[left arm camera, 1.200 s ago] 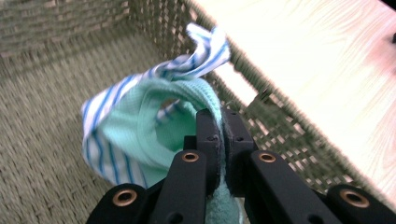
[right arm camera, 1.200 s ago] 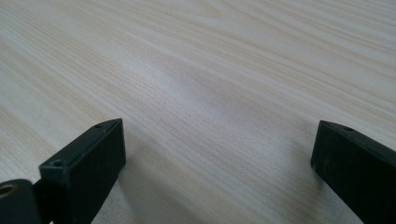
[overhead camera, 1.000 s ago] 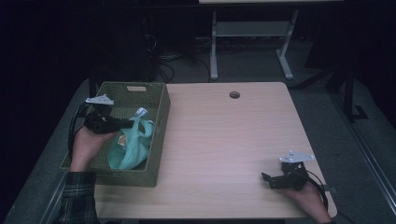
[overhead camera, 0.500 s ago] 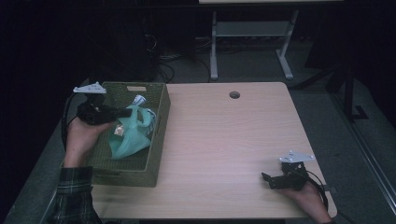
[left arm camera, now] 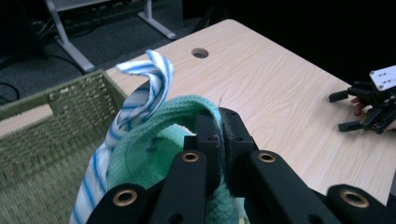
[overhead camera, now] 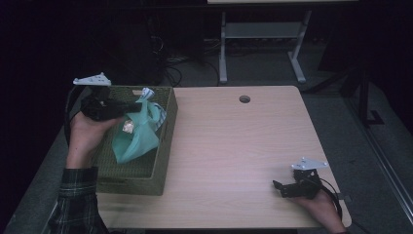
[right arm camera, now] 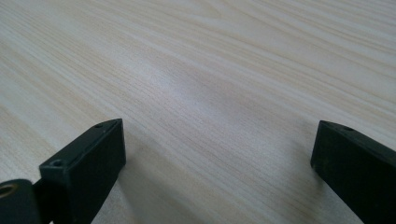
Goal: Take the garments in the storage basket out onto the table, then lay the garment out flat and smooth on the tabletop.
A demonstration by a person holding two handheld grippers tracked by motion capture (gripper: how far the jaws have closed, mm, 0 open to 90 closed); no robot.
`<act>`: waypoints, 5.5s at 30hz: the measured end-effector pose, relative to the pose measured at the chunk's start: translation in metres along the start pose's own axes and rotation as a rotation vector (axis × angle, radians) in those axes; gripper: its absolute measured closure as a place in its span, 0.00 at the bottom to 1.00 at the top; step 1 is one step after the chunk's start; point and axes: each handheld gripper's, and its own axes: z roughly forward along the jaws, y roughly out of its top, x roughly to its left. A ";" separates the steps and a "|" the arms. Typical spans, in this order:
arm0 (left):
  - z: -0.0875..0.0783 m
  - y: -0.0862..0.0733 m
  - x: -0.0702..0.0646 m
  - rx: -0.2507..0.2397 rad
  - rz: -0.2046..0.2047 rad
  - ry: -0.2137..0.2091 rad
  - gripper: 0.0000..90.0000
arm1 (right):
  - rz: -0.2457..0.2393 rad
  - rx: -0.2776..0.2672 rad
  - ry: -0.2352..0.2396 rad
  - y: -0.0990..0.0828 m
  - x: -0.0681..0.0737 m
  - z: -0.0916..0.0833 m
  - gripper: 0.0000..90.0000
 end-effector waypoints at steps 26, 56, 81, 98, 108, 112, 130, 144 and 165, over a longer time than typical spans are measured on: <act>0.050 0.043 -0.045 -0.051 0.071 -0.129 0.97 | 0.002 -0.001 0.000 0.000 0.000 0.000 0.03; 0.165 0.035 -0.118 0.043 0.114 -0.189 0.97 | 0.003 0.000 0.001 0.000 0.000 0.000 0.03; 0.261 -0.032 -0.153 0.217 0.147 -0.179 0.97 | 0.002 0.003 -0.001 0.000 0.000 0.000 0.03; 0.288 -0.056 -0.156 0.296 0.164 -0.200 0.68 | 0.002 0.003 0.000 0.000 0.000 0.000 0.03; 0.250 -0.047 -0.142 0.217 0.148 -0.195 0.55 | 0.002 0.003 0.000 0.000 0.000 0.000 0.03; 0.232 -0.048 -0.132 0.193 0.137 -0.161 0.64 | 0.002 0.004 0.000 0.000 0.000 0.000 0.03; 0.240 -0.098 -0.107 0.369 0.094 0.012 1.00 | -0.002 0.002 -0.002 0.000 0.000 0.000 0.03; 0.240 -0.114 -0.112 0.442 0.118 -0.013 1.00 | 0.000 0.002 -0.001 0.000 0.000 0.000 0.03; 0.220 -0.132 -0.123 0.419 0.134 -0.106 1.00 | -0.028 -0.008 0.020 0.014 -0.004 -0.002 0.07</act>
